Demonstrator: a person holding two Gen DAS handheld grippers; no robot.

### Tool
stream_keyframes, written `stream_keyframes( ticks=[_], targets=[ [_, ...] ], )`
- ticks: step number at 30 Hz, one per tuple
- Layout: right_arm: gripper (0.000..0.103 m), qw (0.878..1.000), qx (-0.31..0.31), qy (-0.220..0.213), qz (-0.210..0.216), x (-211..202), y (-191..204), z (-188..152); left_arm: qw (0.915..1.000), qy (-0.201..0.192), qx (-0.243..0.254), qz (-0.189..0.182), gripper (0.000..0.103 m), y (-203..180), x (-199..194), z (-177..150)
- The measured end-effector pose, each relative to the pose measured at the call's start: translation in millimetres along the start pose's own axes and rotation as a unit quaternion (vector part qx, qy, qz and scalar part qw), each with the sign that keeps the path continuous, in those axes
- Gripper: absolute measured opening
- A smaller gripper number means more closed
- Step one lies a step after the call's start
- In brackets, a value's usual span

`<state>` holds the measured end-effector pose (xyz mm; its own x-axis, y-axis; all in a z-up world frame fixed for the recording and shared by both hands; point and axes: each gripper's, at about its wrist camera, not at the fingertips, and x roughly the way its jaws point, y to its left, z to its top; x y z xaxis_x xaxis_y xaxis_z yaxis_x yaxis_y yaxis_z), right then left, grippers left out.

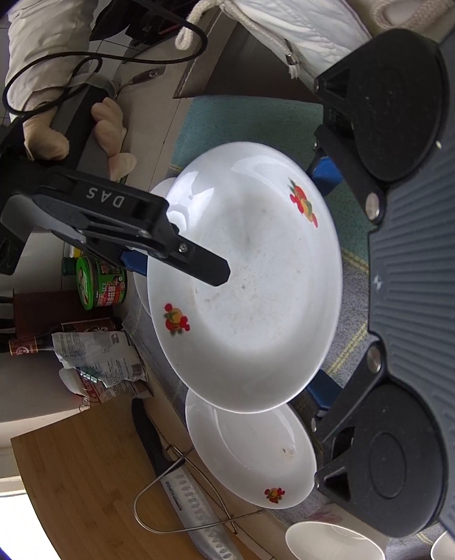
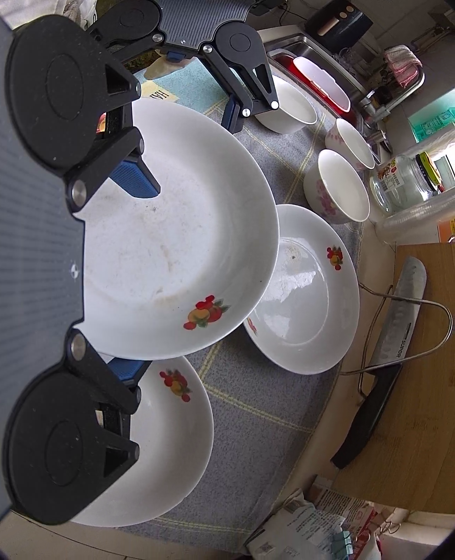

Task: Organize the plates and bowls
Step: 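Lower the held plate onto another white plate with the right tool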

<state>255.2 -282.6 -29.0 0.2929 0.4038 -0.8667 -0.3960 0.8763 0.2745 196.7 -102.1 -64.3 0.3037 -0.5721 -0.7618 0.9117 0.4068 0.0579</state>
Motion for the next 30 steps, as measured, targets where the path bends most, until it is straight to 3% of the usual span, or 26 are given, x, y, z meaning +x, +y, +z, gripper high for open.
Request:
stream_keyframes(
  ticks=[30],
  targets=[
    [0.094, 0.996, 0.076, -0.015, -0.051, -27, -88, -39, 0.9966, -0.008, 0.06, -0.056, 0.102, -22, 84, 55]
  ],
)
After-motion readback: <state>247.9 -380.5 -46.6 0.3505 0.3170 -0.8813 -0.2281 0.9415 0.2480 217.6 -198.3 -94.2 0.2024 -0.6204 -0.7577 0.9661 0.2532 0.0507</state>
